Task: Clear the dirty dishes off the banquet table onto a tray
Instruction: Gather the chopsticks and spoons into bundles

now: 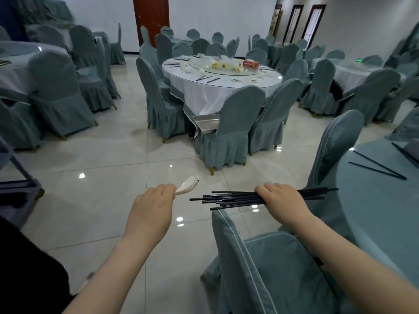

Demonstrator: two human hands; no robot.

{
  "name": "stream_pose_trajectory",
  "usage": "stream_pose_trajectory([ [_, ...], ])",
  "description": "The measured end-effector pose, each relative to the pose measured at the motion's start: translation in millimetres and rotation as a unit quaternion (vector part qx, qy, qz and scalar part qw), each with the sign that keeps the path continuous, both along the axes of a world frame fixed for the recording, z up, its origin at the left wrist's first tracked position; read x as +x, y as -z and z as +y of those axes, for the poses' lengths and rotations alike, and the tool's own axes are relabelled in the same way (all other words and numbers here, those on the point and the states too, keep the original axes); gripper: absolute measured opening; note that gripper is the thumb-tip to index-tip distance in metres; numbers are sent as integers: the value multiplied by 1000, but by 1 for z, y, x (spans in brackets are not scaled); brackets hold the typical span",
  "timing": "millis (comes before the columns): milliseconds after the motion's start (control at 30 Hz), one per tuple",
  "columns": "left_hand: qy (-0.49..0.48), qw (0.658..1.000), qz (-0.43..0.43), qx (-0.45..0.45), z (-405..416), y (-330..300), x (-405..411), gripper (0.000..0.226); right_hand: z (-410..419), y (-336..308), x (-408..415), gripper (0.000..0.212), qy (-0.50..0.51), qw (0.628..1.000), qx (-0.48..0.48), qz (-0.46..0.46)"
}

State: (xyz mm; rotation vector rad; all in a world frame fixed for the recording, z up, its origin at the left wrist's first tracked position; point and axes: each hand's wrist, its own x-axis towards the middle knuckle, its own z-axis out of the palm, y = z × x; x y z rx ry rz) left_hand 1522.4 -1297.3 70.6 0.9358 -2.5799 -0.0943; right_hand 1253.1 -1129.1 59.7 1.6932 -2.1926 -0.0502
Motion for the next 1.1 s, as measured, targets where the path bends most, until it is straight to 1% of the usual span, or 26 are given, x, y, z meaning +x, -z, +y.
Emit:
stream_pose_trajectory([
  [67,13,1000,-16,9,-16,6,-9,10,-15,6,-7,16,24,999,22,-12],
  [133,26,999,-43,15,-37,12,-20,16,-30,13,-16,17,40,998,42,-18],
  [200,32,998,-56,12,-68,20,-35,16,-52,21,-31,19,62,996,63,-26],
  [300,43,998,-49,11,-115,25,-63,14,-85,32,-60,23,91,992,85,-31],
  [400,42,997,-64,9,-163,23,-93,15,-118,35,-87,22,122,987,92,-48],
  [533,55,998,-29,15,-224,13,-140,14,-165,35,-119,21,152,983,64,-84],
  [600,73,997,-15,32,-248,13,-165,10,-179,33,-129,21,169,978,66,-103],
  [667,89,995,-15,52,-272,17,-190,9,-190,39,-144,21,188,972,76,-119],
  [733,105,993,-26,50,-297,20,-222,10,-200,41,-162,21,213,965,87,-123],
  [800,120,991,-19,50,-325,19,-257,10,-213,37,-181,18,242,959,90,-116],
  [900,169,983,-12,69,-360,17,-306,11,-226,30,-201,13,302,941,90,-119],
  [967,209,975,-13,74,-382,15,-338,11,-231,25,-213,10,351,922,99,-127],
  [1033,254,964,-4,76,-400,12,-372,9,-232,18,-220,12,394,904,97,-136],
  [1100,292,953,7,86,-412,4,-411,17,-226,15,-225,18,443,881,81,-146],
])
